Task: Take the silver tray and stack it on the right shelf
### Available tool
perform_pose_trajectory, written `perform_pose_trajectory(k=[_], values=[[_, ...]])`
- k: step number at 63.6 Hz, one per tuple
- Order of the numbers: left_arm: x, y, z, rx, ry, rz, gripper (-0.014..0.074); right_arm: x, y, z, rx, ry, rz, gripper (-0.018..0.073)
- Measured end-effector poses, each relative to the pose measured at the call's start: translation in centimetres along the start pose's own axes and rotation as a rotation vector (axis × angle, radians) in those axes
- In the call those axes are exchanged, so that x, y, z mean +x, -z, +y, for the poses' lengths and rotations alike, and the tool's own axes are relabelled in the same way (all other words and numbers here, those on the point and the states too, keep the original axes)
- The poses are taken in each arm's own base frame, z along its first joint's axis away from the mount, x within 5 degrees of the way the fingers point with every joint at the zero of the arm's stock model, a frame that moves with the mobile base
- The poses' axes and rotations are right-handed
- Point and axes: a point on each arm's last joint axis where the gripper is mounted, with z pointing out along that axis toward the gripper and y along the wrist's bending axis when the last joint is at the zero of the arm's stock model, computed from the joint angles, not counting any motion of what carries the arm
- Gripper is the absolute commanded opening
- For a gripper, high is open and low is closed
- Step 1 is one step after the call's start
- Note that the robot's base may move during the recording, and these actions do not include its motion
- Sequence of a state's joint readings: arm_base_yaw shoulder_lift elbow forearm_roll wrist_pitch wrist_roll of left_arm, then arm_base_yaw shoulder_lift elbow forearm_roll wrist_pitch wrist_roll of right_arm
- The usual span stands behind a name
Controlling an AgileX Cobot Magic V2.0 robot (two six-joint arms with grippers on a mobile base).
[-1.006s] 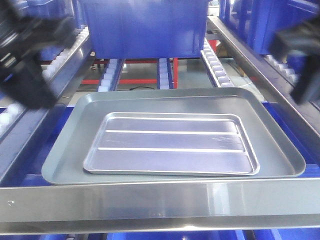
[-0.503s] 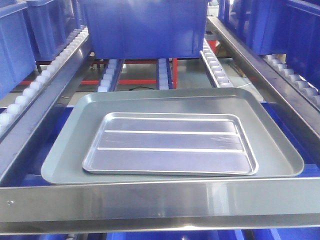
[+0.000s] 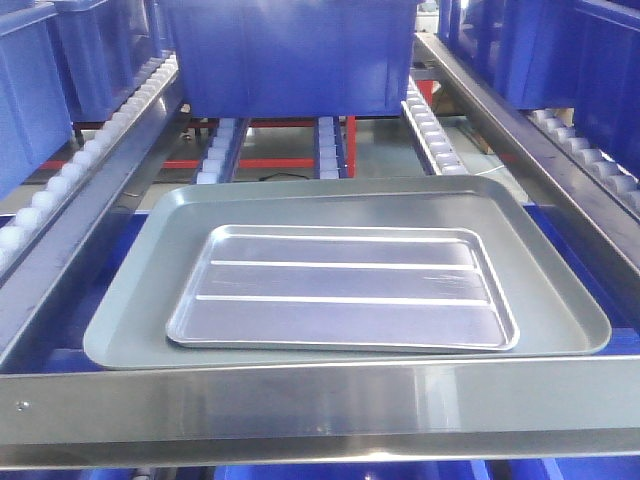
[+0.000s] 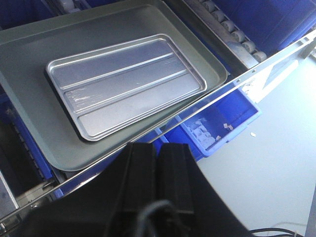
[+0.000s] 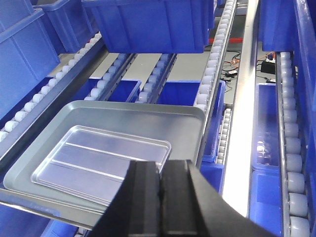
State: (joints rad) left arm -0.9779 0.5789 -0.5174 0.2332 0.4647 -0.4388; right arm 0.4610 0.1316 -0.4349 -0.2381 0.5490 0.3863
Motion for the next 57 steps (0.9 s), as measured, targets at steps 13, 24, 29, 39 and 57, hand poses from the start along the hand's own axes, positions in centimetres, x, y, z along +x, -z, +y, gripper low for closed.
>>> perform_pose_trajectory(k=[13,24,29,39,57], values=[[0.0,0.0,0.0,0.000,0.000,0.000,-0.0101,0.0,0.0,0.0,0.000,0.000,0.000,0.0057],[0.9,-0.1,-0.3,0.045,0.073,0.039,-0.0101,0.0,0.0,0.0,0.001,0.000,0.002,0.0057],[1.8,0.1,-0.1,0.051,0.056,0.040,-0.0101,0.0,0.0,0.0,0.001,0.000,0.002,0.0057],[3.5,0.8,1.6,-0.039,-0.035,-0.105,-0.0101,0.0,0.0,0.0,0.002,0.000,0.004,0.0057],[8.0,2.1,4.3,-0.309,-0.020,-0.394,-0.0101,0.1,0.0,0.0,0.004,0.002,0.008,0.0057]])
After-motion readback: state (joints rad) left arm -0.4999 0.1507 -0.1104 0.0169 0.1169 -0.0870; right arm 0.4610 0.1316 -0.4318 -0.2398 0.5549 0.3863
